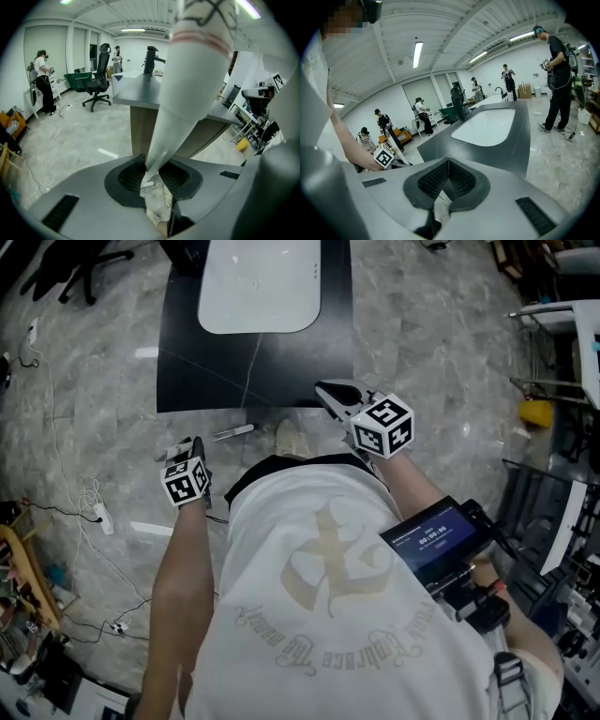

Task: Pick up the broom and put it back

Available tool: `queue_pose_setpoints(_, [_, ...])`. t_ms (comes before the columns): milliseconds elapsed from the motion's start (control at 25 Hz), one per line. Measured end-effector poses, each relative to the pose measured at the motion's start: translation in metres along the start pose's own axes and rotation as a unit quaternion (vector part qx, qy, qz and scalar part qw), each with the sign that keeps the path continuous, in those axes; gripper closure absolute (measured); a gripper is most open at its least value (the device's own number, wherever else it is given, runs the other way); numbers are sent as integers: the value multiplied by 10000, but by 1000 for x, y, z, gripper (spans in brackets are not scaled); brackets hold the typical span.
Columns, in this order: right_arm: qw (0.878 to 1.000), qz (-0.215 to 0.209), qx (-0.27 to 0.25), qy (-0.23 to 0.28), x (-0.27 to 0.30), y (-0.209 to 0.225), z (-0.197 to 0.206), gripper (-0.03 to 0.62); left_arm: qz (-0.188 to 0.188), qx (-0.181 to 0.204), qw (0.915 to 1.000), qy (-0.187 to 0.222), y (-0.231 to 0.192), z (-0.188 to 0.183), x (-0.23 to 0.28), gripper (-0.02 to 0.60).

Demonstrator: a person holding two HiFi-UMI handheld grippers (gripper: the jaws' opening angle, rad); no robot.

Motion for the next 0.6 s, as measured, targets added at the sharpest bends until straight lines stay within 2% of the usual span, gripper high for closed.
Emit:
queue_pose_setpoints(360, [10000,-60,73,-14,-1,-6,2,576,123,60,9999,85,11,-3,-13,486])
queue_pose_setpoints(600, [9999,-112,3,71,7,-65,16,576,317,213,9987,350,-11,7,-53,486])
Point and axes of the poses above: the fingertips, and each gripper's own axes: x forward along the fingers, y to its right, z out of its underside, the point moved 6 cm from there along -x, backward along the fingers, and after that the axes turned 7 degrees about y, right-handed, at the moved point
